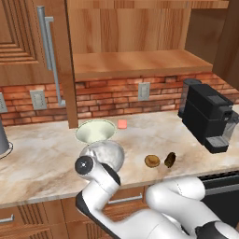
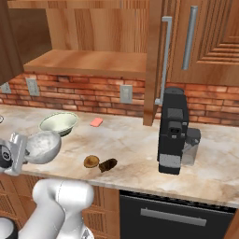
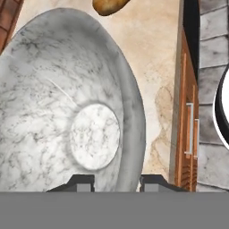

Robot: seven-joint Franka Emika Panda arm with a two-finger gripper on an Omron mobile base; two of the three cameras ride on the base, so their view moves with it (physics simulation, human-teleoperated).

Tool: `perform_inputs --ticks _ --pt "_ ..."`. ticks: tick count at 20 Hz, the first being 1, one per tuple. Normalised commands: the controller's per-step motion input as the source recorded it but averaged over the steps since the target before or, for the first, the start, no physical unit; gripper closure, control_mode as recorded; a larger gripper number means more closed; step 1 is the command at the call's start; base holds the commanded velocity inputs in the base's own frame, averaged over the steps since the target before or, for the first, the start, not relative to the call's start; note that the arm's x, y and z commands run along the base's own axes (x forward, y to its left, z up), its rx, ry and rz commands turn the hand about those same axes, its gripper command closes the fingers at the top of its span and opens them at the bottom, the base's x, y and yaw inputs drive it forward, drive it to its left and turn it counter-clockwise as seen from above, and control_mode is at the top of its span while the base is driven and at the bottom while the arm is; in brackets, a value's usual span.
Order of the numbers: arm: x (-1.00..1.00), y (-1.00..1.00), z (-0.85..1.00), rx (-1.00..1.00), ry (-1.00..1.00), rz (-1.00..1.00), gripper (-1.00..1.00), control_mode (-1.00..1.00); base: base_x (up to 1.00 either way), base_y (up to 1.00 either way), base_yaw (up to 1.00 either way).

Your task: Pick both bowls and place them on the counter. Then place the bread in one bowl and place the sweet potato in the other bowl.

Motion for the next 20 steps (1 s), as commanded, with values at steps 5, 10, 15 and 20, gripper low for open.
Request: perform_inputs --ticks 5,10,15,20 --pt "0.04 0.00 -0.16 0.12 0.00 -0.02 1.00 -1.00 0.00 0.00 0.00" --pt "-0.01 0.01 -0.08 0.10 0.00 -0.02 1.00 -1.00 0.00 0.00 0.00" --pt "-0.07 0.03 -0.04 0.07 0.00 -0.04 1.00 -1.00 0.00 0.00 0.00" --pt "-0.04 0.04 0.00 0.05 0.00 -0.04 1.00 -1.00 0.00 0.00 0.00"
